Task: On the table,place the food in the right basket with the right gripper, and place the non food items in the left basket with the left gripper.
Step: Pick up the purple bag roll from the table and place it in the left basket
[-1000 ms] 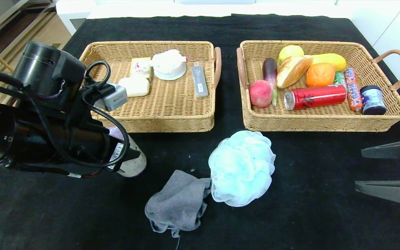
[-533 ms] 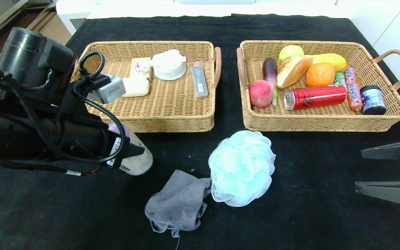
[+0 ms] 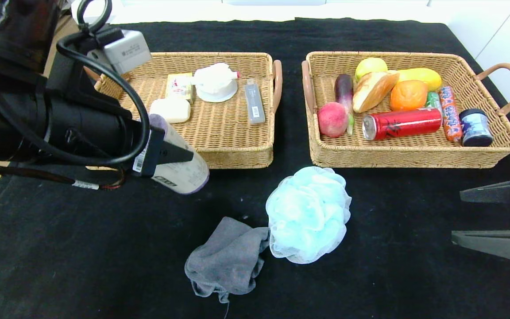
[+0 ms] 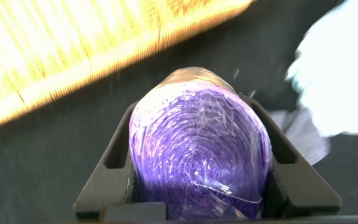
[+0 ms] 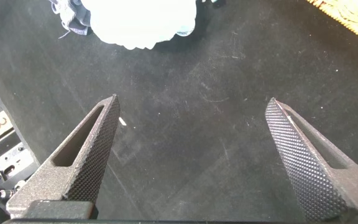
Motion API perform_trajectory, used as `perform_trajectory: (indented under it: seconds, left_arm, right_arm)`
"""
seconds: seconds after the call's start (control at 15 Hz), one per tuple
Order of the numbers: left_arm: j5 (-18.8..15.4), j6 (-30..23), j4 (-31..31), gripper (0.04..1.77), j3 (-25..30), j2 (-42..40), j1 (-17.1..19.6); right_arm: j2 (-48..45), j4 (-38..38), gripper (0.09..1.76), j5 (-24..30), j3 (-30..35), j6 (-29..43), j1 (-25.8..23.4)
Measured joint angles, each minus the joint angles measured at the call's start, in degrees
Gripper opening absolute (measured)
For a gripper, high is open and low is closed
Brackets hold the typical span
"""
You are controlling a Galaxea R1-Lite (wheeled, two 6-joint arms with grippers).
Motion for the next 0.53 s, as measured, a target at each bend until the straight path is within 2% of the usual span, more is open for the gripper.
perform_trajectory:
  seconds: [0.27,0.53]
  left_arm:
    - [-0.06,0.11,-0.20,0.95,-9.13,3.58,-0.56]
    - [-2.23,0.21,-1.79,0.95,-16.93,8.13,0.20]
  right_arm:
    - [-0.05,0.00,1.71,-0.15,-0.15,0.06,0.00]
    - [-0.05,0.00,1.71,-0.20,-0.17,0.06,0.00]
